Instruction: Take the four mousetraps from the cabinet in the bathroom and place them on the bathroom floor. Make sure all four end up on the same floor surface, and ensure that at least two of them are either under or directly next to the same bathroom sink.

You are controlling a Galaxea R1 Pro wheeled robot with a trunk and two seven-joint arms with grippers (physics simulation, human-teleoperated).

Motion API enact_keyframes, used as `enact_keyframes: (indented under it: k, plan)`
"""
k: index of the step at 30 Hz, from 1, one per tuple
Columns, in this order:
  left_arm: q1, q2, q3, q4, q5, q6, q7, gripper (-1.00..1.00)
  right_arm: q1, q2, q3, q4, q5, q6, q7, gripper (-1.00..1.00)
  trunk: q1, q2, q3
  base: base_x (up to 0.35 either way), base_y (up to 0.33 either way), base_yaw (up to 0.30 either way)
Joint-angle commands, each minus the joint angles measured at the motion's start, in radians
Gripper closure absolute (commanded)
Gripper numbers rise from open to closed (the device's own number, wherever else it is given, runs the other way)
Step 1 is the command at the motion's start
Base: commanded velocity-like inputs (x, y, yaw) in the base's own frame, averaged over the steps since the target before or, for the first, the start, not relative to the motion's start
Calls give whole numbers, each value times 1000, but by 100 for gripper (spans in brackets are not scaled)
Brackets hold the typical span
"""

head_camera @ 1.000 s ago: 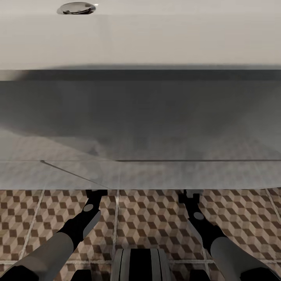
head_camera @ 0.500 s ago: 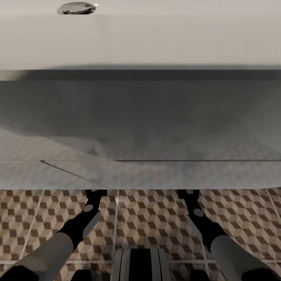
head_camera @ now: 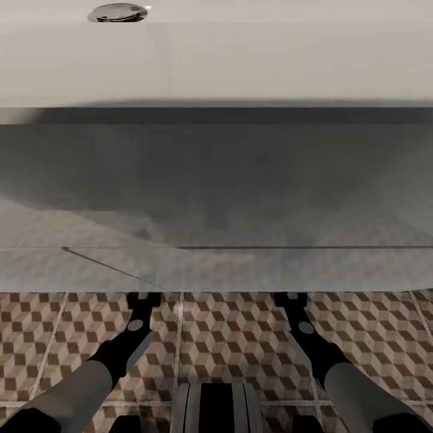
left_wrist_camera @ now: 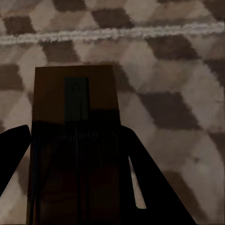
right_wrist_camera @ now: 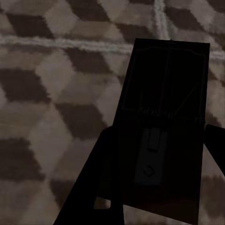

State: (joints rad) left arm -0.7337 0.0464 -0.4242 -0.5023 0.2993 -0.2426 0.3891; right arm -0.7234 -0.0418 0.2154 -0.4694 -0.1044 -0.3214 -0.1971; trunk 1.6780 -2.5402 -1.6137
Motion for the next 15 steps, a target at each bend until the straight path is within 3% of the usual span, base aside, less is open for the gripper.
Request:
enact_keyframes:
  k: [1,15]
  plan:
    - [-1,1,-9,3,9,-7,9,100,-1,-1,9,1,-11,-4,-5,100,0,0,-1,0,0,0]
    - [-1,0,-10,48,10,-27,16,100,-1,-1,10,9,-17,-4,-5,100,0,0,-1,0,0,0]
